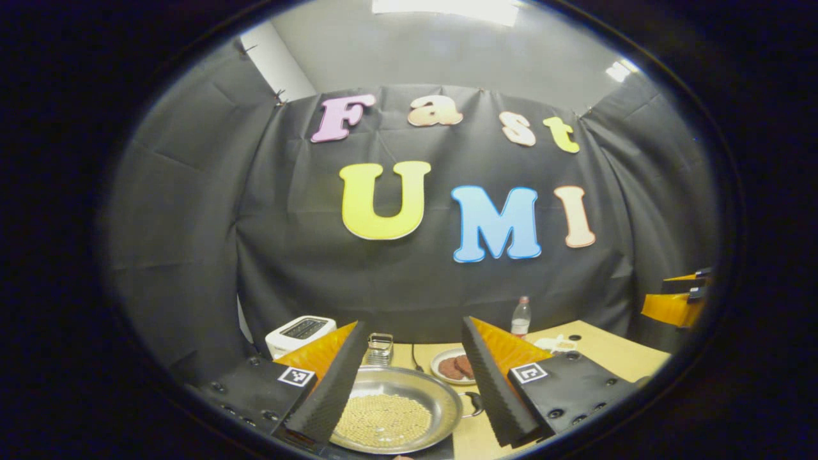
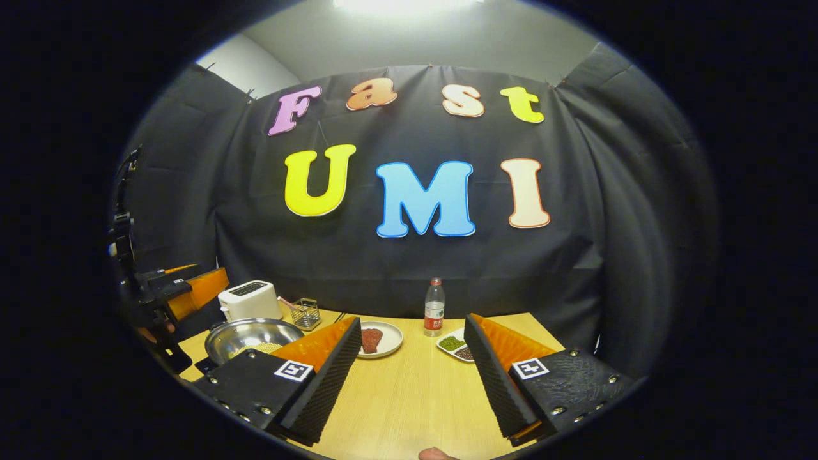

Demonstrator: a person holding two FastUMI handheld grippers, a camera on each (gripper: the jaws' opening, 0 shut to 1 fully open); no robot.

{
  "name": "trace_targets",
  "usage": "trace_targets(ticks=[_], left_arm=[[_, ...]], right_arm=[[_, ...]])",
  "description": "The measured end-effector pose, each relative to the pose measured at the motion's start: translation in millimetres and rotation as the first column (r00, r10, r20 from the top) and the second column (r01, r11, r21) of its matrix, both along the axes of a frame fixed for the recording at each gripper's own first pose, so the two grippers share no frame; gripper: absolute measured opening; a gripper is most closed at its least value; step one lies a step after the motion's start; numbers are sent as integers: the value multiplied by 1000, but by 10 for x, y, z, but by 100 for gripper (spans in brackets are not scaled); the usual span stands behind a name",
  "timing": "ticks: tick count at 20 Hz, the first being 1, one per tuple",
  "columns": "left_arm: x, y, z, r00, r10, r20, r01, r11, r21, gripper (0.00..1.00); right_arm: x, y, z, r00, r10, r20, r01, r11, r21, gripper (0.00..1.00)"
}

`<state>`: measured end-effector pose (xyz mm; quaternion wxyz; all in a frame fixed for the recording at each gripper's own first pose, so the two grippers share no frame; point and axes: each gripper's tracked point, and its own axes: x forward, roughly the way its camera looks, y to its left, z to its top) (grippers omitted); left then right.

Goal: First push the handle of the pot to place it horizontally, then grasp the pot with both hands and set it on the induction cooktop.

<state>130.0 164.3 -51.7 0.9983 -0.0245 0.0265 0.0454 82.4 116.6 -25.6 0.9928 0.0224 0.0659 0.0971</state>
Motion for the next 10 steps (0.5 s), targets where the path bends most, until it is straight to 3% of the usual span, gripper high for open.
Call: trace_targets(ticks=[3,7,8,10], left_arm=[[-266,-384,293,999,-4,44,3,1000,17,92],[-507,-762,612,995,-54,90,52,998,23,96],[-541,-811,672,993,-67,100,65,998,20,91],[-597,-868,741,989,-88,118,87,996,17,96]], right_arm=[[-168,-322,162,999,5,43,-6,1000,7,98],[-384,-580,310,997,-34,73,31,999,40,98],[-411,-637,324,996,-49,79,46,998,44,98],[-444,-702,366,992,-85,92,80,996,49,98]])
